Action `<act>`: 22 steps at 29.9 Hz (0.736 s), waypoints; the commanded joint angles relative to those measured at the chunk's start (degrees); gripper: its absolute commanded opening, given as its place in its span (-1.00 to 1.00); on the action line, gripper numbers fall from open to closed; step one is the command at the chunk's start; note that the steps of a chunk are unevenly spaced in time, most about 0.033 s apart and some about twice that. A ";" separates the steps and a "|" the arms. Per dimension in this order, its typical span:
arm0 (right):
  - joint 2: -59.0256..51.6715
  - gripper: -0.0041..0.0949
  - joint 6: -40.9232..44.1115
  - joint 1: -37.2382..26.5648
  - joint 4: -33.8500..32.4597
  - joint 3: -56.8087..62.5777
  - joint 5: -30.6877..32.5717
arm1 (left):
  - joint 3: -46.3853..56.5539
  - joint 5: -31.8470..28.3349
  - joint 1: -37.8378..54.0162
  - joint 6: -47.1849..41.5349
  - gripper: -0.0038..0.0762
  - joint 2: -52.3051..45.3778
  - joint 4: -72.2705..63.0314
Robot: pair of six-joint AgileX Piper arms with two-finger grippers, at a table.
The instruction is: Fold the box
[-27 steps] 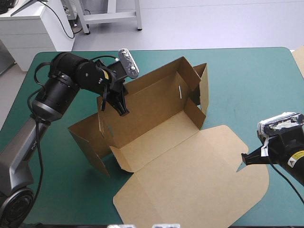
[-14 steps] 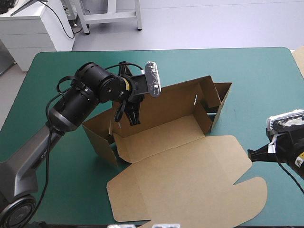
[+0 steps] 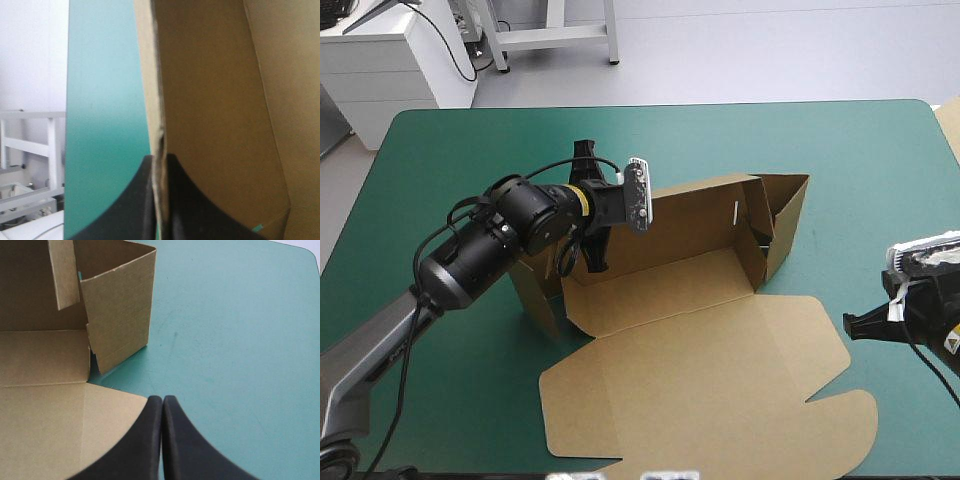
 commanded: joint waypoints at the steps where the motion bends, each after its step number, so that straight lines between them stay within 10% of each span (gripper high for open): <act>1: 0.17 -0.96 0.66 -0.39 -0.65 -2.13 -4.54 | 5.67 -9.61 -2.41 0.53 -0.92 -5.20 3.37; 22: 13.21 -0.96 -0.41 -0.39 0.06 -12.50 -6.86 | 30.12 -35.36 -3.72 -16.81 -0.92 -11.83 33.35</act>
